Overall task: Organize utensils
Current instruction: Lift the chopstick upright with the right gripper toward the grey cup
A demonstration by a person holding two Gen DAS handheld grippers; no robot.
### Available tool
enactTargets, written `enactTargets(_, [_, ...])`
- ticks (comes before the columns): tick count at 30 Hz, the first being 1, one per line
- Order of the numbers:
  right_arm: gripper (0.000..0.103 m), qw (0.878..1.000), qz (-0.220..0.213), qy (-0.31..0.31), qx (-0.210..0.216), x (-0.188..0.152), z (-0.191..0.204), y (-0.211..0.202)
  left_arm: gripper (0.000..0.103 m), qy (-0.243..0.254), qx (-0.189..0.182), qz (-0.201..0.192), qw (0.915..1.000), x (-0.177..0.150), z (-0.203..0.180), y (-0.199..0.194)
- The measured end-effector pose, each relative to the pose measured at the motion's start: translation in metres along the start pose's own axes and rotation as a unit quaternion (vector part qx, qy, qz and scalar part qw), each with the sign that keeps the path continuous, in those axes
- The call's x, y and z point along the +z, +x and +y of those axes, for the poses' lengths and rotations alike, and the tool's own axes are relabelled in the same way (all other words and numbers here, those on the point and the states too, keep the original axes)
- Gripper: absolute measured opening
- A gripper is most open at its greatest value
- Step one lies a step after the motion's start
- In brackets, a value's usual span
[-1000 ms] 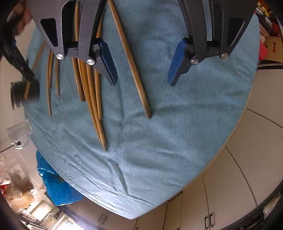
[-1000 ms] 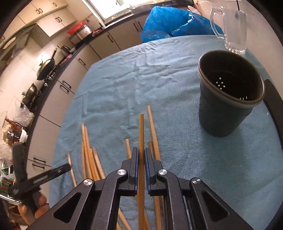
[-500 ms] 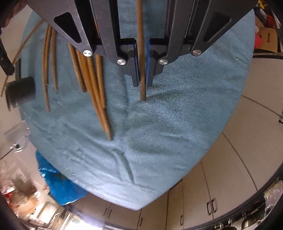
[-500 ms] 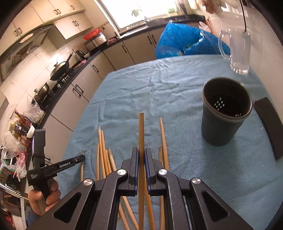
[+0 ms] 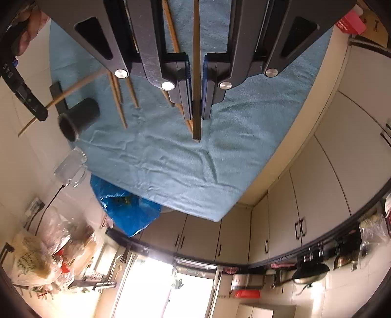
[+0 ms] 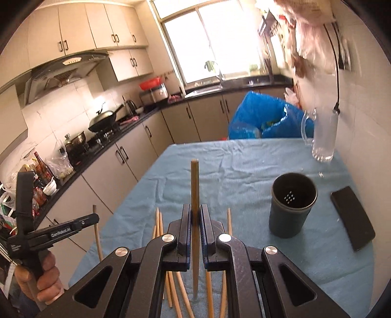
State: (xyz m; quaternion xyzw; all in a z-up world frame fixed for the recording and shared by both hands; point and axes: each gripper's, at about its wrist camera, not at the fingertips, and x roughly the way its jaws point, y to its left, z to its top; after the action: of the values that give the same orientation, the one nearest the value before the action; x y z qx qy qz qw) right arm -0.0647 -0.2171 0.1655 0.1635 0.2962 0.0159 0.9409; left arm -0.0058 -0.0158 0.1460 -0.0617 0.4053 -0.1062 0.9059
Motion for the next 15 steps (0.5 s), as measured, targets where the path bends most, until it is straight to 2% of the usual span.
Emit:
enactTargets(5, [0.008,1.0,-0.015,-0.001,-0.002,0.0,0.001,-0.009,0.007,0.013,-0.001,-0.024,0.9996,0.001,-0.008,-0.021])
enactTargets(15, [0.008,1.0,-0.024,0.003,-0.002,0.0,-0.002,-0.018,0.007,0.021,-0.008,-0.036,0.9991,0.002,-0.018,-0.036])
